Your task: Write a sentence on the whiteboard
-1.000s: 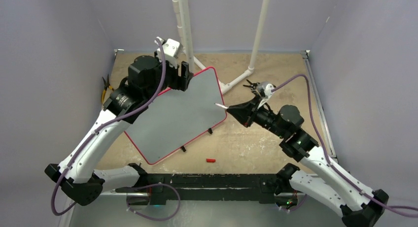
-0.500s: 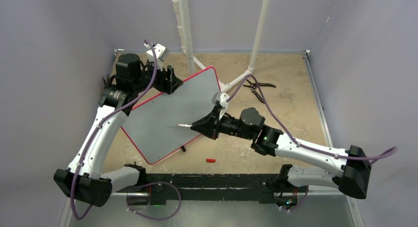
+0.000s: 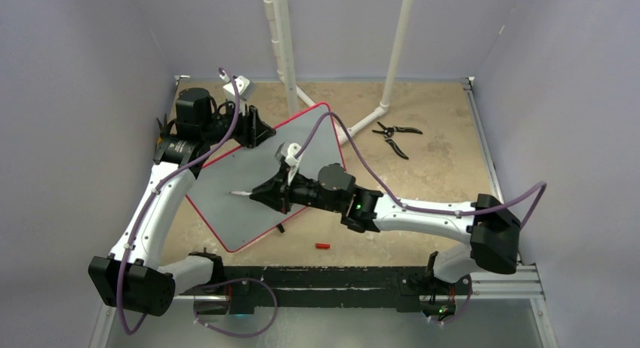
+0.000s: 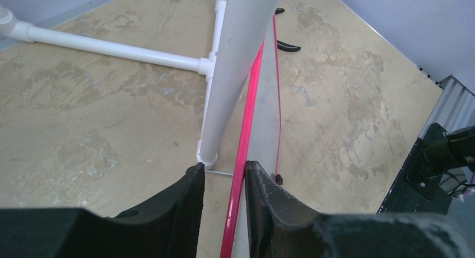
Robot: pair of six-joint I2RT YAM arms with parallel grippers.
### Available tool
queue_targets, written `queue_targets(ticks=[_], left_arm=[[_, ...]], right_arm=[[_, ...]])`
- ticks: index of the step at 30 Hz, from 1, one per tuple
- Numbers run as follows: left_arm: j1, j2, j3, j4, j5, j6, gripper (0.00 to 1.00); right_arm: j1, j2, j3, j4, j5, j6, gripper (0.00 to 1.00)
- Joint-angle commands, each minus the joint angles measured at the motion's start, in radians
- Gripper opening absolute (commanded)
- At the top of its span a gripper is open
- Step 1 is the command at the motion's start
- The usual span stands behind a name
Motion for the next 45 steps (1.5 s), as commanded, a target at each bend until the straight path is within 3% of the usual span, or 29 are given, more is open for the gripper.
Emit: queue_targets(ticks=[1, 22, 45], left_arm=[[0.02, 0.002, -0.014, 0.075, 0.074, 0.012, 0.27], [0.044, 0.014, -0.039, 0.117, 0.132, -0.01, 0.0], [0.055, 0.011, -0.045, 0.129, 0.16, -0.018, 0.0]], right_arm=[[0.025, 0.067, 0.122, 0.042, 0.01, -0.055, 0.0], [0.076, 0.236, 0.26, -0.071, 0.058, -0.118, 0.0], [0.077, 0.26, 0.306, -0.07, 0.219, -0.086, 0.0]])
